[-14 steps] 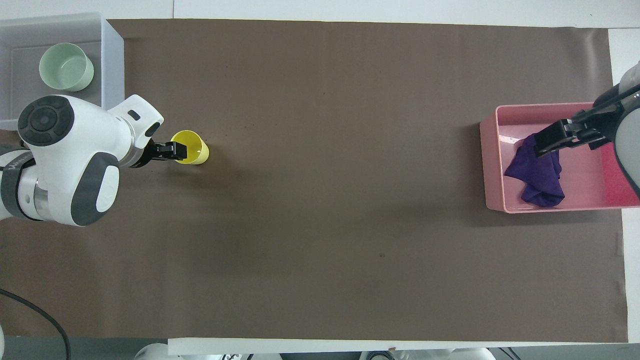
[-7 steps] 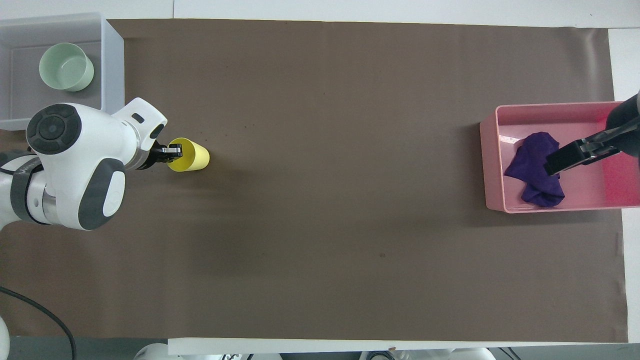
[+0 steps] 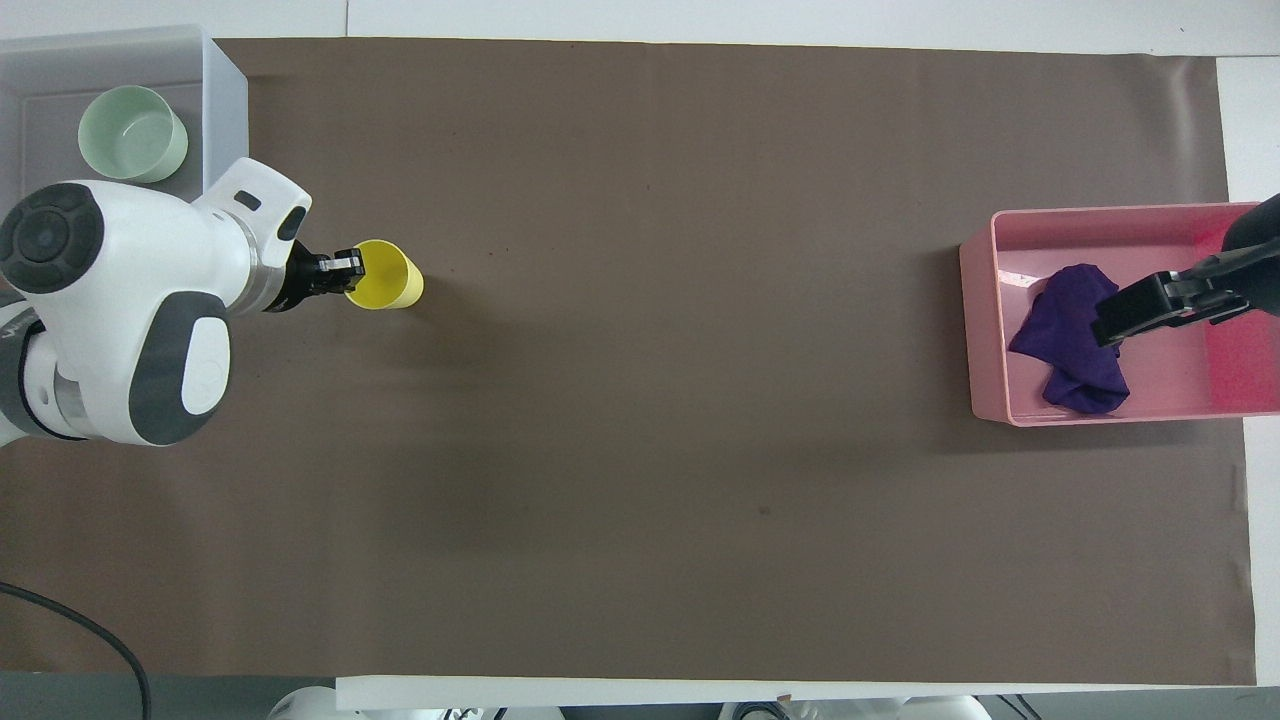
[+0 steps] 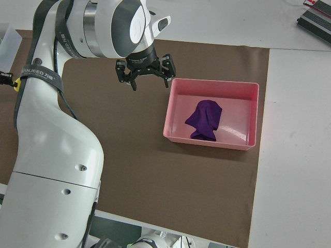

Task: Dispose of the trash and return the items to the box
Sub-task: 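Carry the yellow cup into the white bin with the left gripper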

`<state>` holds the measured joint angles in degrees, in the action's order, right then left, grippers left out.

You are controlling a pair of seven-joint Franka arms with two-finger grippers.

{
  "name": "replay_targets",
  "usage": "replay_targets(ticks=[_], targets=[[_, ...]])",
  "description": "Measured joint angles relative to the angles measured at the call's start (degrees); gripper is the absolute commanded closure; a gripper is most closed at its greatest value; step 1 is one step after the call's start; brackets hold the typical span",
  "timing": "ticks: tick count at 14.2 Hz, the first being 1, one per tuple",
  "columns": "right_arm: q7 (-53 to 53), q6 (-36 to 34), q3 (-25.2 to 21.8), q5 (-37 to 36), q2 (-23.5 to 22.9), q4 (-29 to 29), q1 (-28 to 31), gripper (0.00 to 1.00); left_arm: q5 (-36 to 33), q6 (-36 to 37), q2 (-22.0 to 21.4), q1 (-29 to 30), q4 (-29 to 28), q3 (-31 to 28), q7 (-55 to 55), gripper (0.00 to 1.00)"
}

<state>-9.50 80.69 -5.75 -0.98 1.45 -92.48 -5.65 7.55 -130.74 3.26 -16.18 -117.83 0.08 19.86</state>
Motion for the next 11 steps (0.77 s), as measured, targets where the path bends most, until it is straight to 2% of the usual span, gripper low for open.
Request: replay_targets(ticks=[3,5,8,11], targets=[[0.03,0.00,0.00,0.00,0.00,0.00,0.00,0.00,0.87,12.31,1.87,3.12,15.64,-1.63,2.18,1.00],[0.03,0.00,0.00,0.00,0.00,0.00,0.01,0.00,0.78,18.32,6.29,8.70,27.07,-2.15,2.22,1.00],[0.03,0.00,-0.12,0.00,0.00,0.00,0.24,0.00,0.82,18.06,15.44,20.16,36.94,-2.38,-4.82,1.00],[0.03,0.00,-0.18,0.00,0.46,0.00,0.59,0.00,1.12,10.30,24.21,26.23,40.36,-2.07,-7.55,1.00]])
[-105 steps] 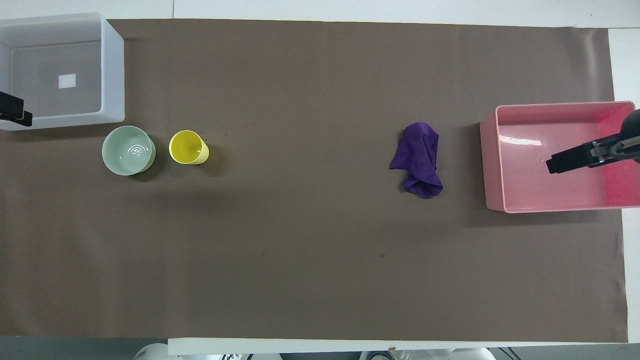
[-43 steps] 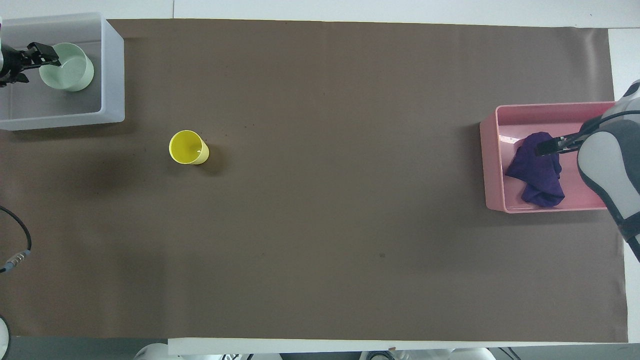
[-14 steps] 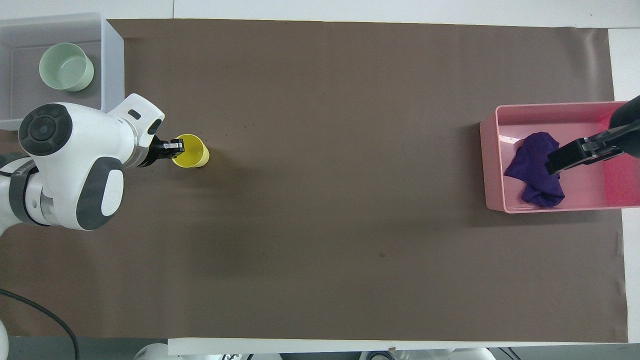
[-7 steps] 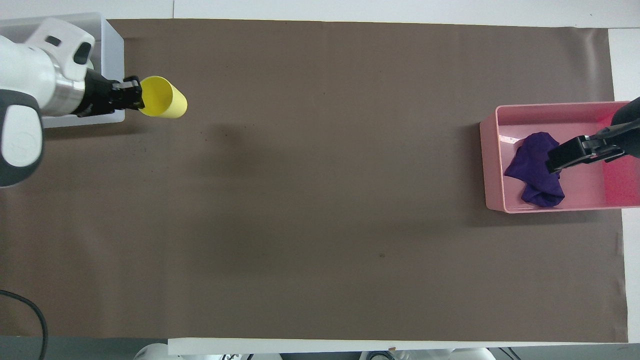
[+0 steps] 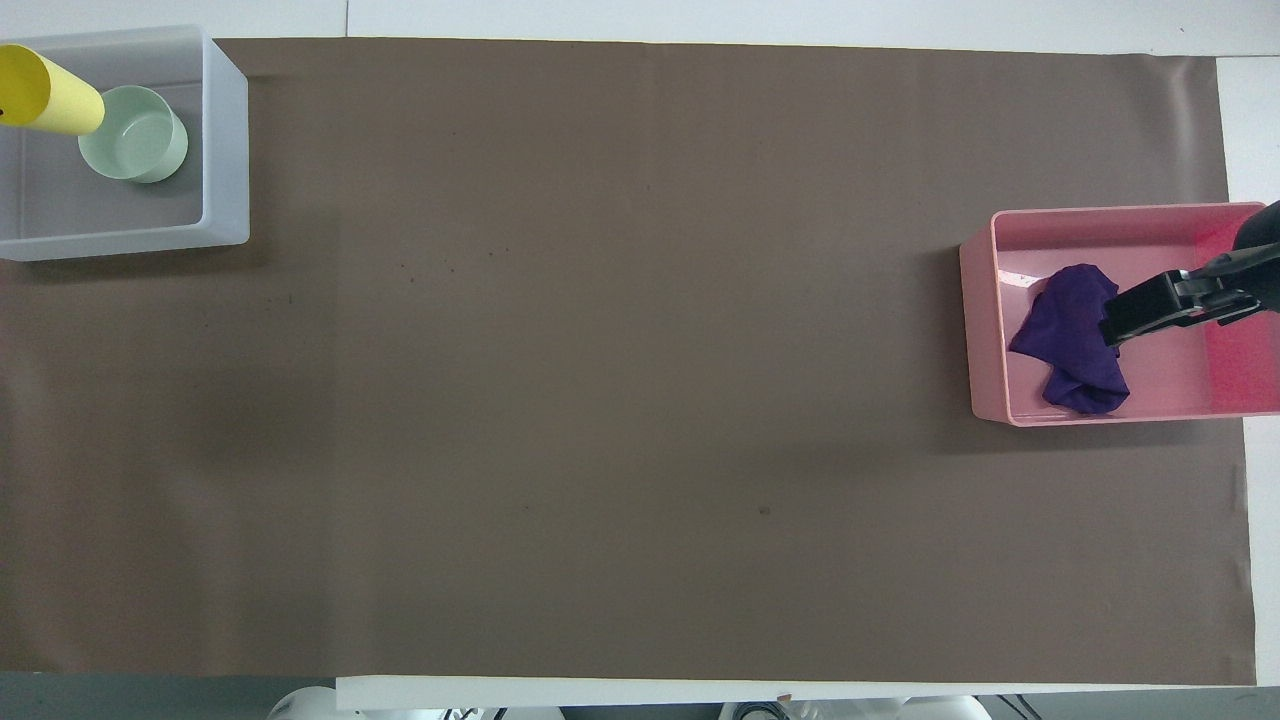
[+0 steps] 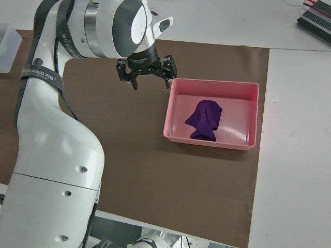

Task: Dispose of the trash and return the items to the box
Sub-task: 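Carry the yellow cup into the white bin with the left gripper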

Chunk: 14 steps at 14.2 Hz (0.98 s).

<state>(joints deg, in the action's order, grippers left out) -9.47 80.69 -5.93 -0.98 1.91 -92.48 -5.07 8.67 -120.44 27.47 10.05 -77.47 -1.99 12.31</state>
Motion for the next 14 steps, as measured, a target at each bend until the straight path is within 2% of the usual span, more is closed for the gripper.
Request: replay_targets(ticks=[4,5,6,7,8,11,14], targets=[[0.00,0.00,-0.01,0.00,0.65,0.00,0.03,0.00,-0.36,-7.46,5.46,-0.83,-0.68,0.65,-0.03,1.00],[0.00,0.00,-0.05,0.00,0.65,-0.03,0.07,0.00,-1.28,-8.59,6.07,-1.06,-1.42,0.74,-0.03,0.97],[0.00,0.06,-0.13,0.00,0.65,-0.08,0.14,0.00,-3.06,-9.12,6.50,-1.18,-1.98,0.78,-0.04,0.64],[0.00,0.30,-0.19,0.00,0.65,-0.15,0.16,0.00,-4.63,-9.22,6.65,-1.24,-2.31,0.79,-0.04,0.06],[0.00,0.74,-0.20,0.00,0.66,-0.32,0.15,0.00,-5.40,-9.28,6.64,-1.27,-2.38,0.79,-0.04,0.00],[0.00,1.43,-0.18,0.00,0.68,-0.73,0.06,0.00,-5.68,-8.78,6.01,-1.65,-2.28,0.94,-0.16,0.00],[0.00,1.51,-0.14,0.01,0.72,-0.81,-0.05,0.00,-5.68,0.03,1.32,-3.28,-1.57,1.34,-0.15,0.00]])
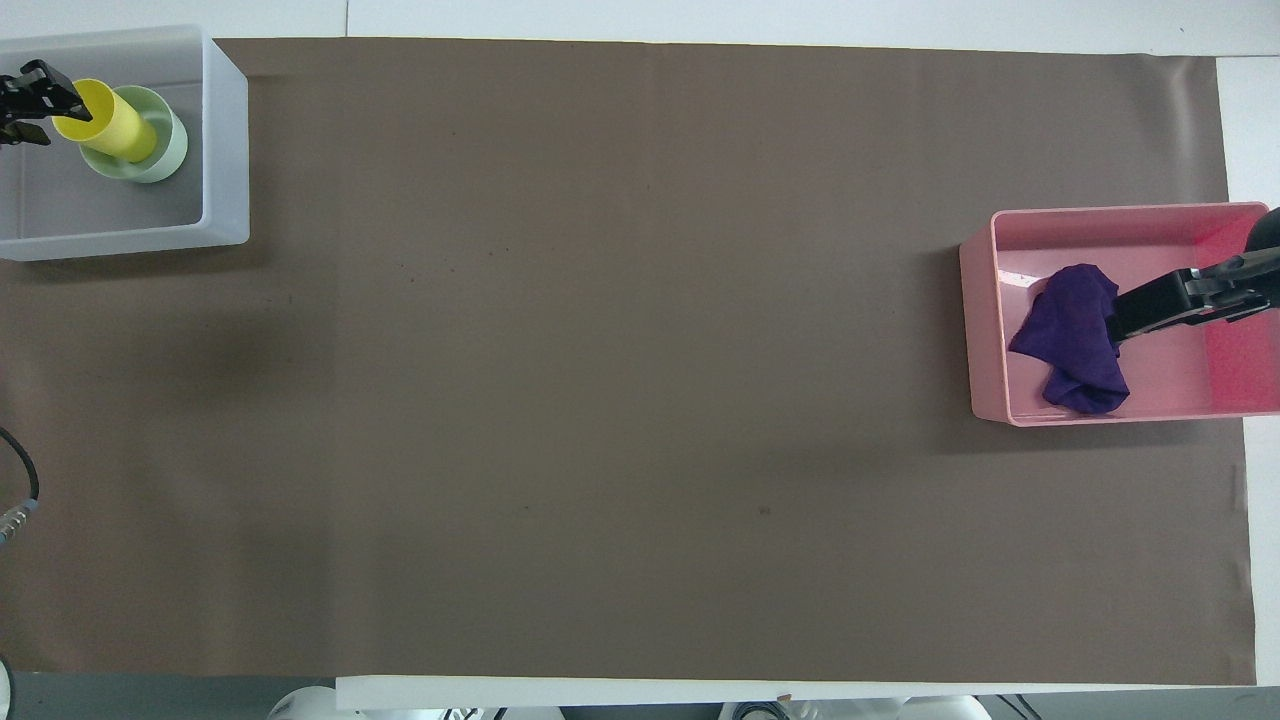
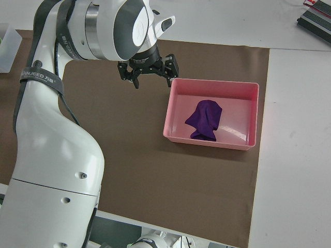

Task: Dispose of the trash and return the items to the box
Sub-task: 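Carry the yellow cup into the white bin with the left gripper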

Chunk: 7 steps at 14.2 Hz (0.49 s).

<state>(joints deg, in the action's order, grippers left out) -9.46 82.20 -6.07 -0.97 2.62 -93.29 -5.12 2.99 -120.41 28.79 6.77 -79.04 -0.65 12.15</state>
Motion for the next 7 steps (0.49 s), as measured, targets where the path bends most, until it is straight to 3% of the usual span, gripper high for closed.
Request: replay_targets(ticks=[2,7], targets=[[0.04,0.21,0.02,0.00,0.02,-0.10,-0.01,0.00,0.00,9.64,-6.16,-2.18,-1.38,0.16,-0.01,0.00],[0.24,1.31,0.01,0.00,0.10,-0.70,0.02,0.00,-0.03,18.86,-26.53,-9.99,-21.09,0.50,-2.12,0.00]])
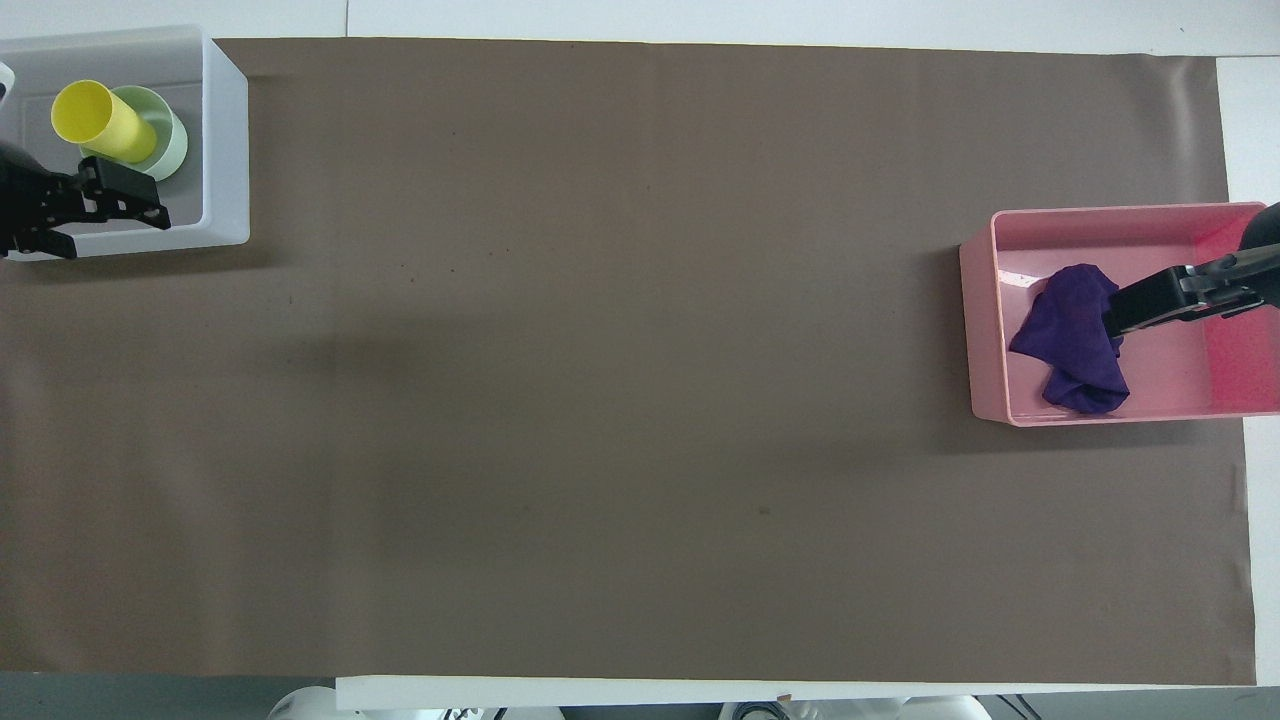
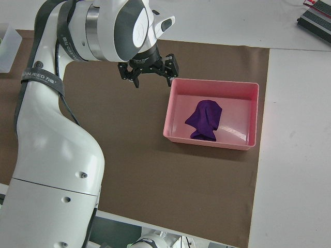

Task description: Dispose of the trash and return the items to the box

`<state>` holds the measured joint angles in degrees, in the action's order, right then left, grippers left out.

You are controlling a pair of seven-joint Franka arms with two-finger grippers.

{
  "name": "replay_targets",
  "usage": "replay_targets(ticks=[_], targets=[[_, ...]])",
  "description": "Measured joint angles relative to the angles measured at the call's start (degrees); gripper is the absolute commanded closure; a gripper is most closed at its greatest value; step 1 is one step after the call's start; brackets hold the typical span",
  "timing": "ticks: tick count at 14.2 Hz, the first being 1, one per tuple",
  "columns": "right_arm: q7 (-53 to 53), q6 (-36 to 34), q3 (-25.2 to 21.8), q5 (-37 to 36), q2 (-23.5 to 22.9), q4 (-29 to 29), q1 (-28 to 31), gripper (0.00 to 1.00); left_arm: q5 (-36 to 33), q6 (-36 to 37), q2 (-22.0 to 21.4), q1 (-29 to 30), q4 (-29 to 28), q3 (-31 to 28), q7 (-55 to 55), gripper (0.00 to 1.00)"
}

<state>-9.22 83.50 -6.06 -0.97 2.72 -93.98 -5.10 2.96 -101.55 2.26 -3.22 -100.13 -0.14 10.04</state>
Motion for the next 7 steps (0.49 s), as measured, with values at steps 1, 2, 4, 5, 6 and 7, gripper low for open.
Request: replay_targets(ticks=[1,2,4,5,6,7], targets=[[0.00,0.05,0.00,0.00,0.03,-0.04,0.00,0.00,-0.01,3.02,-3.13,-0.88,-0.86,0.02,-0.91,0.00],[0.00,0.09,0.00,0.00,0.08,-0.09,0.00,0.00,-0.04,5.22,-5.22,-1.28,-0.31,0.08,-1.56,0.00],[0.00,0.14,0.00,0.00,0.18,-0.21,0.00,0.00,-1.44,9.76,-6.27,-1.39,4.01,0.06,-2.78,0.00],[0.00,0.15,0.00,0.00,0.23,-0.26,0.00,0.00,-2.20,11.39,-5.38,-1.39,7.05,0.02,-3.45,0.00],[0.00,0.15,0.00,0.00,0.26,-0.30,0.00,0.00,-2.55,12.56,-4.09,-1.39,9.80,-0.04,-4.36,0.00],[0.00,0.16,0.00,0.01,0.28,-0.34,-0.01,0.00,-2.71,13.37,-2.59,-1.39,11.91,-0.12,-5.27,0.00]])
